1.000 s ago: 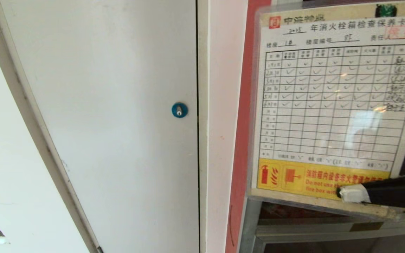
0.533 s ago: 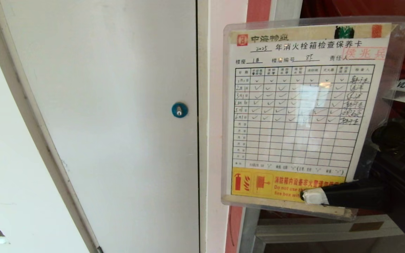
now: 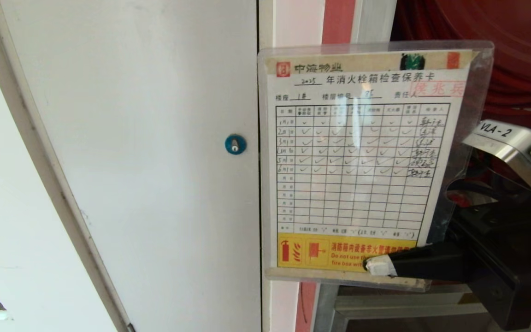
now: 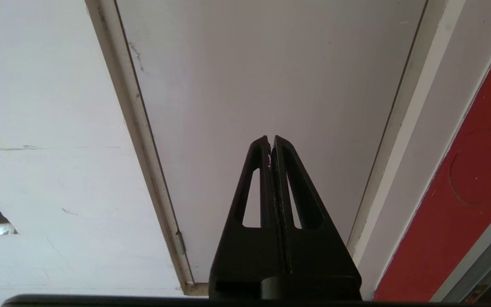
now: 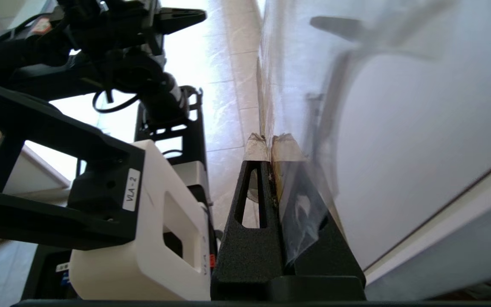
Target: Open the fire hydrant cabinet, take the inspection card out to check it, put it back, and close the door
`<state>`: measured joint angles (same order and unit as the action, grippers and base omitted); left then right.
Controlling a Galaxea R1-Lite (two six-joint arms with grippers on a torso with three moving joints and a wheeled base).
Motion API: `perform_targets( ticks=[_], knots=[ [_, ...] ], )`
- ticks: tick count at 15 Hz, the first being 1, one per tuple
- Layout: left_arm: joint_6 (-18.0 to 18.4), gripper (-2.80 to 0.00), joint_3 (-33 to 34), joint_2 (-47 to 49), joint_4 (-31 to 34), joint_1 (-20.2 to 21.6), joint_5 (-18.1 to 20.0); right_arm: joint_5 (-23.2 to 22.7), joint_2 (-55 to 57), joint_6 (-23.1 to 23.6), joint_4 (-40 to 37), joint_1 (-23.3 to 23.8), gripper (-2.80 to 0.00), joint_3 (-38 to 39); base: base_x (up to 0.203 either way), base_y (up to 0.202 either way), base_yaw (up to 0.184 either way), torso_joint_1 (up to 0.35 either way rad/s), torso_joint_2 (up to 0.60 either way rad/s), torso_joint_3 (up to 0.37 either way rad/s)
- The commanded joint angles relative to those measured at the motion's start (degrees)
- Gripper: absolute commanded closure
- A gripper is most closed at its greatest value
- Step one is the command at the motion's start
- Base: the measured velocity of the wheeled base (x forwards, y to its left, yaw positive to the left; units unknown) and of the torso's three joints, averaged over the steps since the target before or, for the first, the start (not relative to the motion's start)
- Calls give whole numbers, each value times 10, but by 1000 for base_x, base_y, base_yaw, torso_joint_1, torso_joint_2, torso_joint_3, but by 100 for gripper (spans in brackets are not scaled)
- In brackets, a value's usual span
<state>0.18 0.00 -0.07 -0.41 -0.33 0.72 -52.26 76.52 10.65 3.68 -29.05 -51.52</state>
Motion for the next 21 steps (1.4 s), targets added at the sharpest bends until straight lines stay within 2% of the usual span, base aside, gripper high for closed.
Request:
perform_targets(
  ticks=[1, 3, 5, 6, 10, 12, 21],
  knots=[
    [0, 0, 0, 1, 0, 0, 0, -3, 8, -1, -2, -33, 0, 2, 0, 0, 0, 0, 0, 0],
    [0, 0, 0, 1, 0, 0, 0, -3, 6, -12, -1, -65, 0, 10, 0, 0, 0, 0, 0, 0],
    [0, 0, 0, 1, 0, 0, 0, -3, -11, -83, 2, -96, 0, 1, 0, 0, 0, 0, 0, 0],
    [0, 0, 0, 1, 0, 0, 0, -2, -20, -100, 4, -109, 0, -1, 0, 0, 0, 0, 0, 0],
    [0, 0, 0, 1, 0, 0, 0, -2, -32, -132, 23, -130, 0, -1, 0, 0, 0, 0, 0, 0],
    [0, 0, 0, 1, 0, 0, 0, -2, -32, -144, 37, -130, 0, 1, 0, 0, 0, 0, 0, 0],
    [0, 0, 0, 1, 0, 0, 0, -1, -39, -146, 35, -136, 0, 1, 0, 0, 0, 0, 0, 0]
  ],
)
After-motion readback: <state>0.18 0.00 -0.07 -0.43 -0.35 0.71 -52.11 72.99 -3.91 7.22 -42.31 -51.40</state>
